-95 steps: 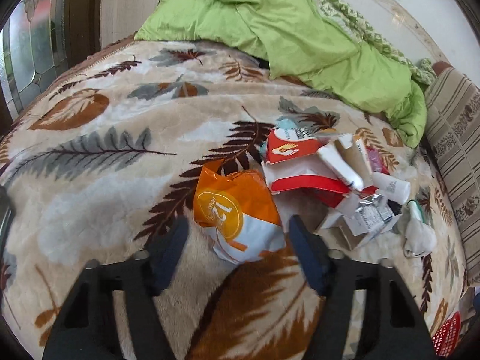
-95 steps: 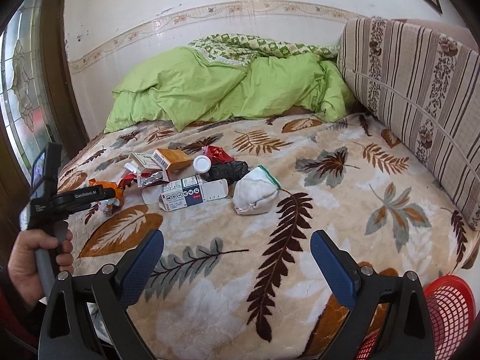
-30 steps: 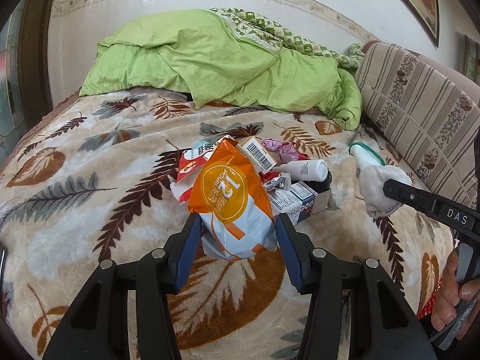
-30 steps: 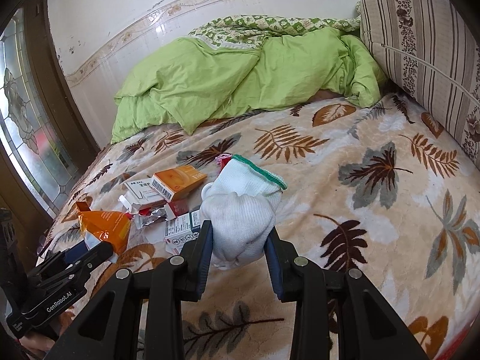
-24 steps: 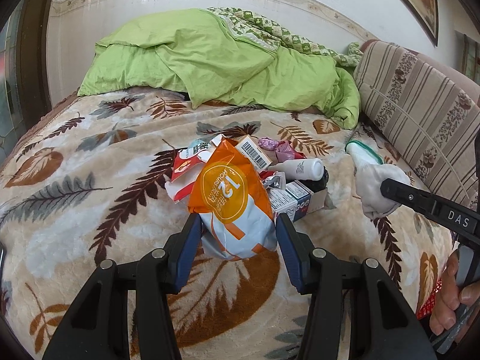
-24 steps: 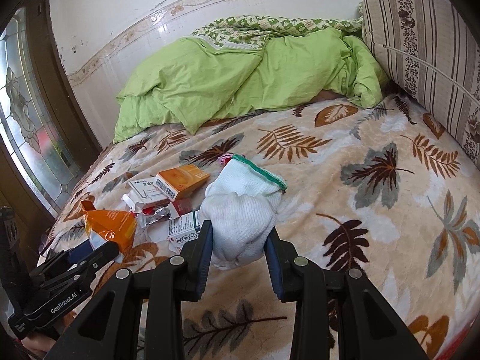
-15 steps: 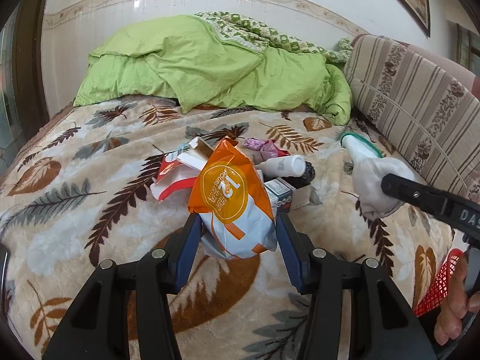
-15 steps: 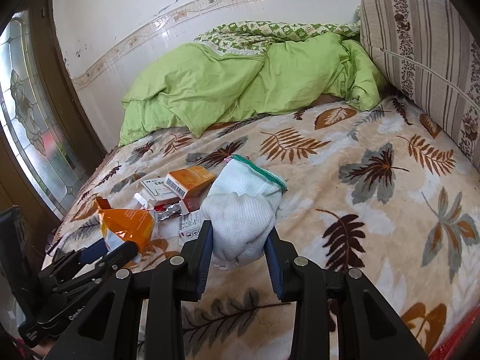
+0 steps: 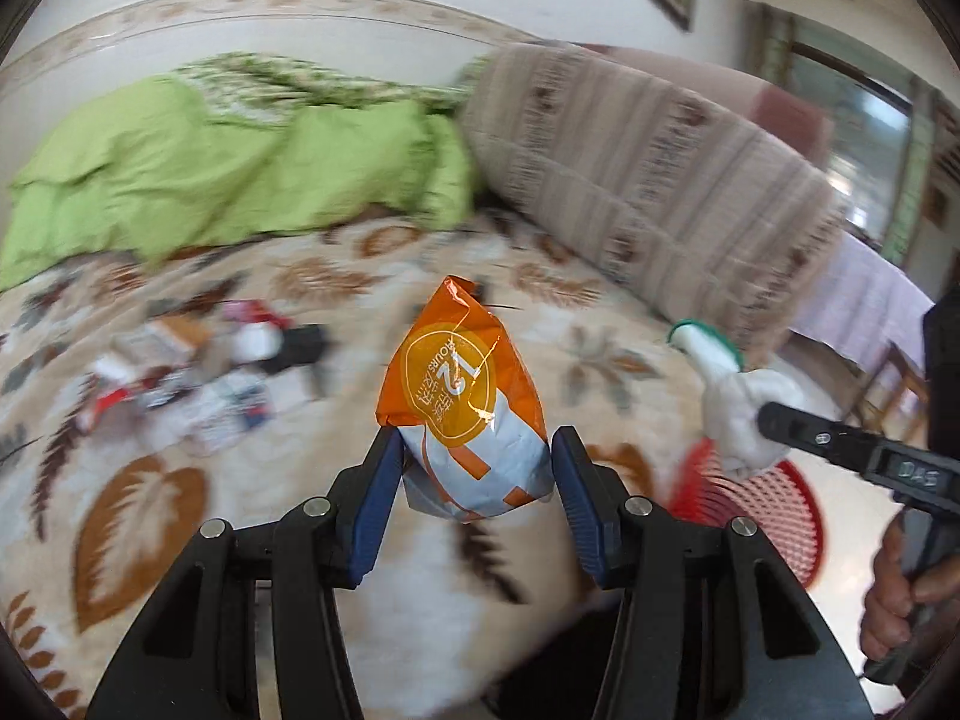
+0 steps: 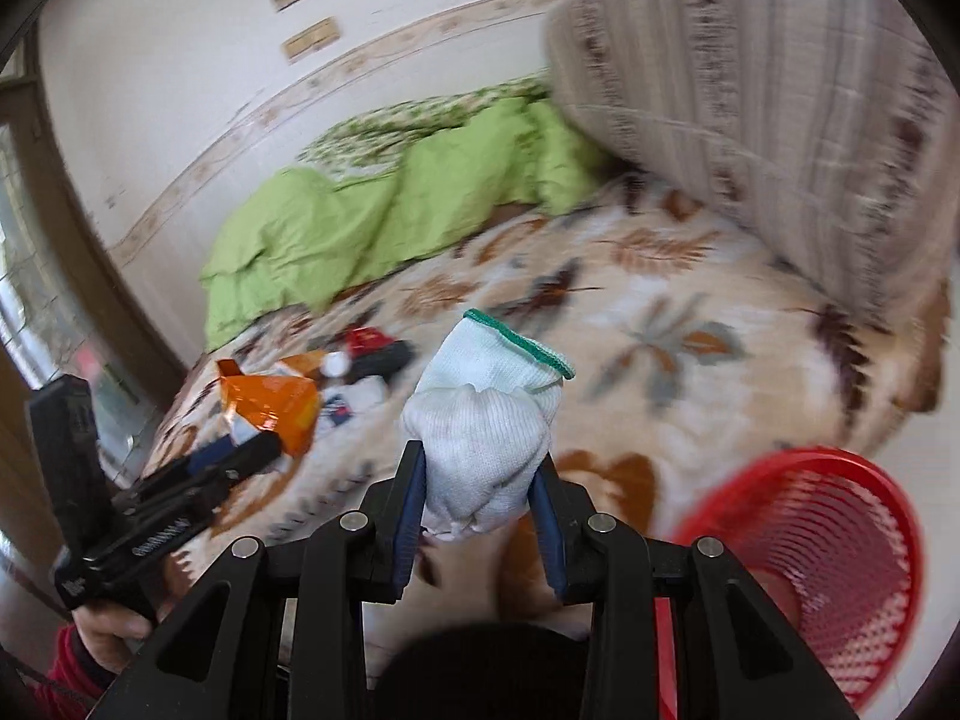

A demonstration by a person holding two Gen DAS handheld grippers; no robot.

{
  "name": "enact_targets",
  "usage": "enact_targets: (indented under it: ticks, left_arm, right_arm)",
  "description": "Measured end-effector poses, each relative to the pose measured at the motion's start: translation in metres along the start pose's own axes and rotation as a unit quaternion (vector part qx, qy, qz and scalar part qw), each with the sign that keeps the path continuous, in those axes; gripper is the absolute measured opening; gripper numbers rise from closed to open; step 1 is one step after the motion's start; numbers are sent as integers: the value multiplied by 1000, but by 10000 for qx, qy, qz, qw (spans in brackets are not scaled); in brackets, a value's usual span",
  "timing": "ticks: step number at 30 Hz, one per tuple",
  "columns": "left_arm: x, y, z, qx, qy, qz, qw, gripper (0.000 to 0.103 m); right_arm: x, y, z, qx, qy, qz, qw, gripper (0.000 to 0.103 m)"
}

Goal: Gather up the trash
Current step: 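Carry both items over the red wastebasket and open both tools to drop them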

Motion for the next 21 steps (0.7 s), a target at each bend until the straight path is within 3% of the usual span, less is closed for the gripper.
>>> enact_targets:
  ticks: [6, 9, 11, 13, 15, 21]
  left_arm:
    - [-2, -98, -40, -1134, 600, -300, 9913, 50]
    - [-12, -141, -61, -1430, 934, -448, 9843, 50]
    - [-18, -162, -73, -1524, 1085, -571, 9807, 54]
    - [-22, -175, -82, -1509, 1182, -669, 9792, 62]
    - [-23, -182, -88, -1480, 1246, -711, 9785, 63]
    - [-12, -164, -69, -1220, 1086, -563, 9850, 67]
  right_arm:
    - [-11, -94, 45, -918, 17, -535, 9943, 35]
    - [-19, -131, 60, -1165, 61, -811, 9899, 37]
    - [-22, -145, 65, -1280, 82, -881, 9878, 39]
    - [-23, -153, 69, -1339, 64, -948, 9864, 50]
    - [-20, -159, 73, -1368, 21, -981, 9857, 51]
    - [-9, -138, 73, -1244, -149, -773, 9891, 59]
Point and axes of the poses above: each gripper's, at about its wrist camera, not at the fingertips, and z roughly against the way its jaws point, y to its left, x to its top, the point moved 1 cm from there along -z, roughly the way its jaws point, and after that the axes turned 10 degrees about -y, right-handed, at the moved point
